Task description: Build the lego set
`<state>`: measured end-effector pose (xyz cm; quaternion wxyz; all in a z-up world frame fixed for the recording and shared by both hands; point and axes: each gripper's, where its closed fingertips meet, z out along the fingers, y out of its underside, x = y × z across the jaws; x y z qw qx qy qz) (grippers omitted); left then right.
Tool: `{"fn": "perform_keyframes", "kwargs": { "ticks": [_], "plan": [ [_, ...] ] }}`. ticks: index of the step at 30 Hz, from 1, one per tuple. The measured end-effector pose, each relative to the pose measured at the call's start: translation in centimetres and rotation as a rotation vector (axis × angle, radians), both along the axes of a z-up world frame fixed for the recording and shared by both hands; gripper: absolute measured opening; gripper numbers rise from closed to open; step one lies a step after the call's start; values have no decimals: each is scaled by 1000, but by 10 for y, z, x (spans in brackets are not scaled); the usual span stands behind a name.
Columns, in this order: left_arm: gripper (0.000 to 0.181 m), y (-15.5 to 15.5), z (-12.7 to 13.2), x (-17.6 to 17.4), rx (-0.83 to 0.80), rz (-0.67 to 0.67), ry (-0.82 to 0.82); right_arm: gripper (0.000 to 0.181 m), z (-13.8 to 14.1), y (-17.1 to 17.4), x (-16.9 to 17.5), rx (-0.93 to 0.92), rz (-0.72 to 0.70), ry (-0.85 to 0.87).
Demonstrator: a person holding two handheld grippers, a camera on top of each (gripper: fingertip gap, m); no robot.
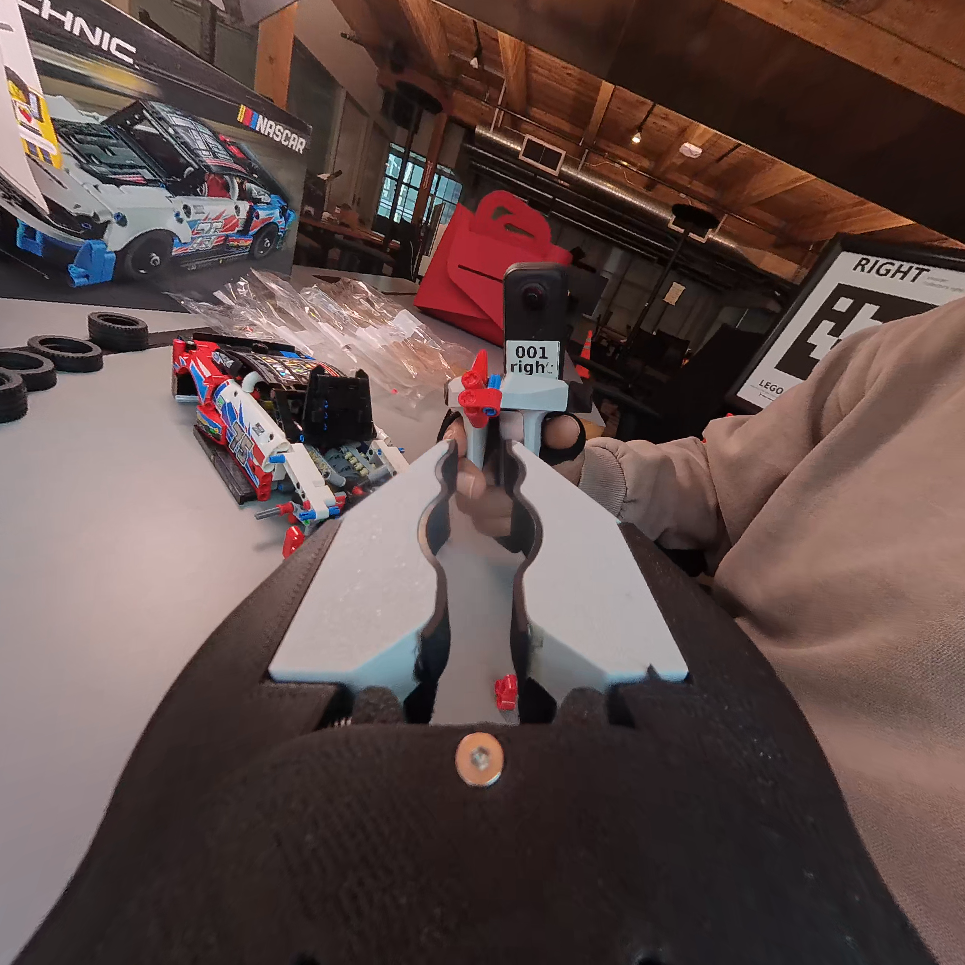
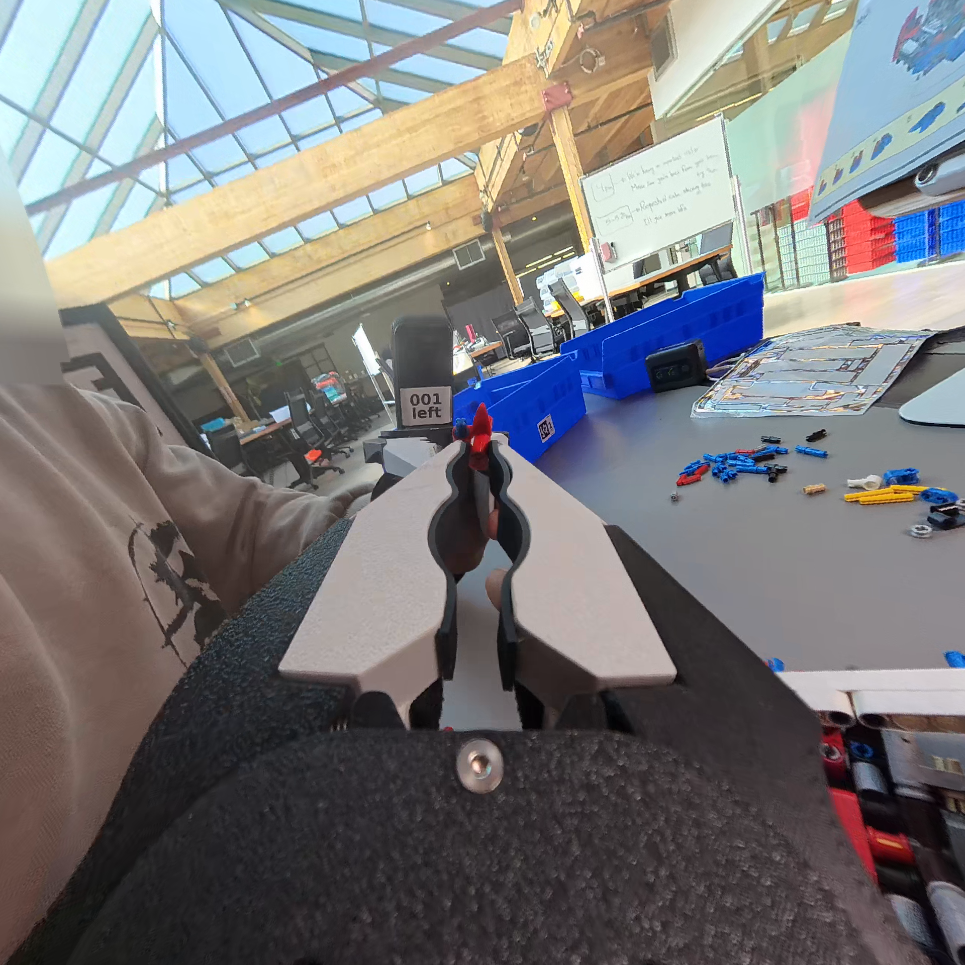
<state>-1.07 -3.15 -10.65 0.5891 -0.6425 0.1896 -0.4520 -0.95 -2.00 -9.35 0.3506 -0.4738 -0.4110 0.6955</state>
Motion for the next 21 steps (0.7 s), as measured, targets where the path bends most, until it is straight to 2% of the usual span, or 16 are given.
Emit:
{"fn": "perform_keyframes", "kwargs": {
  "ticks": [8,14,18,21],
  "plan": [
    [20,17,17,-1,58,60,-13,3,14,13,1,-26,-12,-29],
    [21,15,23,2,74,64,-21,3,17,10,4,-35,-5,-33],
    [24,11,25,5,81,49,-12,3,10,6,1,48,-12,-84],
    [19,11,17,6,72,48,44,4,2,1,0,146,-12,-151]
  ]
}}
